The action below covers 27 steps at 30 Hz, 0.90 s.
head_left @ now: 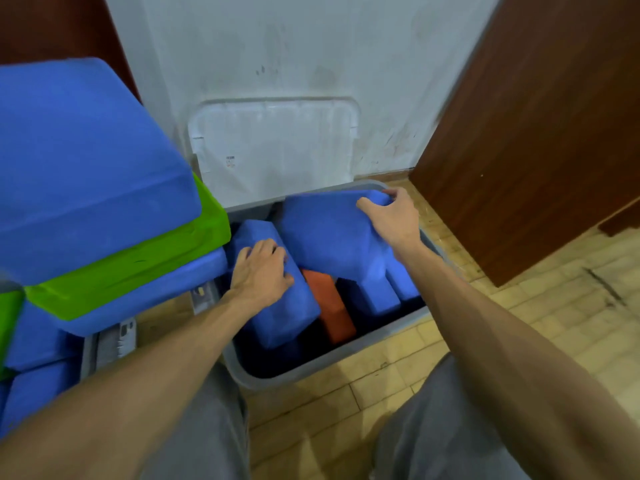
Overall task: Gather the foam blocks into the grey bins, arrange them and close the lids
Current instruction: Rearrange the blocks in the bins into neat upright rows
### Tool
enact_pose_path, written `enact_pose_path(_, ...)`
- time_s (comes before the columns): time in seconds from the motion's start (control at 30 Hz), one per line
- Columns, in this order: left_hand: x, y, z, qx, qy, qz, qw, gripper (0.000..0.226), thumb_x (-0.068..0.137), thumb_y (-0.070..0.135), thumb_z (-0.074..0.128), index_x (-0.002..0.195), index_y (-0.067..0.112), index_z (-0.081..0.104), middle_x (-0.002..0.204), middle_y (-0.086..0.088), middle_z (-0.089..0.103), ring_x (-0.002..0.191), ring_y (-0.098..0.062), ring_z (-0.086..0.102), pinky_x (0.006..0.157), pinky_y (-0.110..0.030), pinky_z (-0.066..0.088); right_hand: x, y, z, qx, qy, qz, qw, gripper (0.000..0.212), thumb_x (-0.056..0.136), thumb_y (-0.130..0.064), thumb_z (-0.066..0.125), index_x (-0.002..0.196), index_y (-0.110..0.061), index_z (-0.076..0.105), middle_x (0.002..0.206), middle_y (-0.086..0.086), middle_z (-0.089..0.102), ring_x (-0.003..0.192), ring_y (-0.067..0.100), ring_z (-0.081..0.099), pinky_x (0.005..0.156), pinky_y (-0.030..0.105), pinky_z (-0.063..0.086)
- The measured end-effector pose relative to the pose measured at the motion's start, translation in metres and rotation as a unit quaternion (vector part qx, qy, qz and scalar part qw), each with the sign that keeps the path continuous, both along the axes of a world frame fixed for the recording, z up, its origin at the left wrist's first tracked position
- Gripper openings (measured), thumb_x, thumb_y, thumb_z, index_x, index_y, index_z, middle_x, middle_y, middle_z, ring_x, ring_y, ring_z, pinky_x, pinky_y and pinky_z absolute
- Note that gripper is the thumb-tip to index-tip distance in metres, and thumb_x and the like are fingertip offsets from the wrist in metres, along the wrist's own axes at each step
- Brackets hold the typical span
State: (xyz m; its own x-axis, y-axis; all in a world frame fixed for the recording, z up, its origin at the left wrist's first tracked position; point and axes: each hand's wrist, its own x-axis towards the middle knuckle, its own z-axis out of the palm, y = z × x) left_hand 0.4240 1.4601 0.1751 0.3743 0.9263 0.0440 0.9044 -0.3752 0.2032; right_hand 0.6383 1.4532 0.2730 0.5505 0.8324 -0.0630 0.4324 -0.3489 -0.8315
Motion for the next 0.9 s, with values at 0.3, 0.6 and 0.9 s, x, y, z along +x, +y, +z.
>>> enact_pose_path(0.3,0.017,0.022,0.013,-0.083,0.023,0.028,0.996,0.032,0.082,0.029,0.059,0.112,0.02,0.062,0.122,-0.006,0.048,0.12,-0.026,0.04,0.101,-0.038,0.029,0.019,0.04,0.037,0.046,-0.123,-0.015,0.991,0.07,0.07,-0.04,0.074,0.132,-0.017,0.05,0.126,0.0,0.058,0.117,0.017,0.054,0.095,0.031,0.047)
enact_pose_path(0.6,0.106,0.055,0.008,-0.198,-0.259,0.055,0.944,0.034,0.085,0.017,0.063,0.118,0.014,0.06,0.119,-0.007,0.054,0.11,-0.024,0.055,0.097,-0.029,0.04,0.079,0.063,-0.001,0.002,-0.187,0.031,0.982,0.083,0.07,-0.047,0.075,0.139,-0.017,0.042,0.127,0.007,0.055,0.122,0.028,0.045,0.102,0.039,0.041)
enact_pose_path(0.9,0.2,0.066,0.027,-0.361,-0.508,0.114,0.774,0.07,0.079,0.049,0.071,0.13,0.017,0.036,0.126,0.002,0.052,0.109,-0.013,0.055,0.087,-0.029,0.048,0.117,0.066,-0.012,-0.028,-0.007,0.194,0.981,0.064,0.096,-0.025,0.052,0.152,-0.025,0.022,0.13,-0.003,0.053,0.094,0.007,0.06,0.074,0.01,0.045)
